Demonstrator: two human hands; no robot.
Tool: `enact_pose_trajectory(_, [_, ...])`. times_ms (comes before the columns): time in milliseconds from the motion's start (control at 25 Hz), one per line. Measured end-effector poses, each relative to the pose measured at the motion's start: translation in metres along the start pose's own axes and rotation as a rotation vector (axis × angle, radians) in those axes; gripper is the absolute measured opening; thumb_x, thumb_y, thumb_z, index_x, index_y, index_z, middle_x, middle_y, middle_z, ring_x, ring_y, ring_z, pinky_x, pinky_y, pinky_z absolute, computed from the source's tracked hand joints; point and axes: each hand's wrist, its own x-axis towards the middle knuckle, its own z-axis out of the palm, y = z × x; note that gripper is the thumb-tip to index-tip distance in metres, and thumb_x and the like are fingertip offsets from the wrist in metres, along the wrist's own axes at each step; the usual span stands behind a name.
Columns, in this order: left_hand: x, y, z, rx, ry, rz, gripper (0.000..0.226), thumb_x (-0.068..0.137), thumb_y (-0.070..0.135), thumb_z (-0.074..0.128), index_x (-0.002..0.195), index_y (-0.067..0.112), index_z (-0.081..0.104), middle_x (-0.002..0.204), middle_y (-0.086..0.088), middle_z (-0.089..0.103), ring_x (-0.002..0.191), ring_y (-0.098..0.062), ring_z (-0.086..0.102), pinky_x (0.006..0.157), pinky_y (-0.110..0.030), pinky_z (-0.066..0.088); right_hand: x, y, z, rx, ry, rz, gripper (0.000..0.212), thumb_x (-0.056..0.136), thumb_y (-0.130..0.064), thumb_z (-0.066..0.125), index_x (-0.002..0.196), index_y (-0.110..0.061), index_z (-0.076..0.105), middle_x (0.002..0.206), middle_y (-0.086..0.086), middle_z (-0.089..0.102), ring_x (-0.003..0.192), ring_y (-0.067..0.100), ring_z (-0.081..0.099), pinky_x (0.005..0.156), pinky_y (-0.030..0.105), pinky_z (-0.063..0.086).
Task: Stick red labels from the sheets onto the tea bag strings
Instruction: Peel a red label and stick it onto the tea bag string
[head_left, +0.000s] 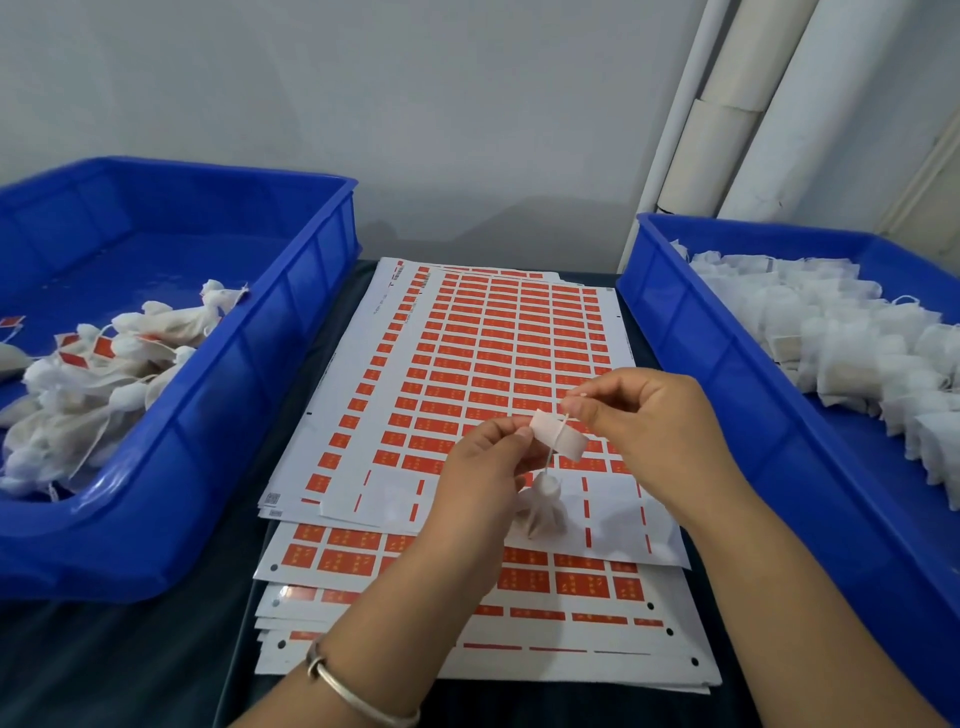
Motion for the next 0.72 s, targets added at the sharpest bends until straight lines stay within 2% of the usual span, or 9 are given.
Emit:
enact_pose_trajectory(120, [-0.002,0.0,-0.003,-0.012,-0.04,0.006,0.014,0.093,0.021,0.054,0.086,0.026,0.065,0.086,0.008,0.072,0.093,-0.016,0.066,0.091,-0.033,0.047,0.002,0.002,0.0,-0.019,-0.037,0.012,0.015,0.086,-0.025,0.066,0.074,-0.033,0.059,0.079,-0.021,0.063,0.071,-0.001,0.063,0.06,0.009,0.043])
enact_pose_trajectory(320, [-0.006,0.005,-0.008,0.044,-0.128,0.035,0.017,0.093,0.017,0.053,0.087,0.028,0.065,0.099,0.0,0.071,0.102,-0.022,0.064,0.104,-0.043,0.041,0.002,0.003,-0.001,-0.035,-0.07,0.003,0.014,0.088,-0.026,0.062,0.077,-0.031,0.056,0.077,-0.018,0.064,0.065,-0.005,0.063,0.046,0.006,0.045])
enact_pose_trajectory(520, [-0.006,0.01,-0.01,-0.043,-0.229,-0.005,0.017,0.094,0.013,0.049,0.084,0.017,0.061,0.118,-0.016,0.063,0.114,-0.032,0.056,0.107,-0.044,0.037,0.002,-0.001,-0.003,-0.071,-0.063,-0.009,0.014,0.087,-0.028,0.063,0.075,-0.032,0.057,0.076,-0.017,0.065,0.064,-0.001,0.065,0.052,0.009,0.047])
enact_pose_trajectory(640, [0.0,0.006,-0.01,-0.031,-0.178,-0.038,0.015,0.092,0.026,0.055,0.085,0.016,0.065,0.105,-0.009,0.069,0.106,-0.028,0.062,0.102,-0.04,0.042,0.0,-0.004,-0.003,-0.058,-0.093,-0.015,0.013,0.087,-0.028,0.064,0.076,-0.032,0.058,0.077,-0.019,0.066,0.067,-0.003,0.065,0.055,0.009,0.048])
enact_pose_trajectory(720, [0.004,0.001,-0.012,-0.014,-0.204,-0.003,0.016,0.088,0.03,0.06,0.089,0.017,0.07,0.099,-0.002,0.071,0.102,-0.023,0.063,0.097,-0.038,0.044,-0.002,-0.006,-0.003,-0.054,-0.117,-0.019,0.012,0.086,-0.028,0.065,0.075,-0.032,0.059,0.075,-0.02,0.065,0.068,-0.005,0.064,0.056,0.009,0.048])
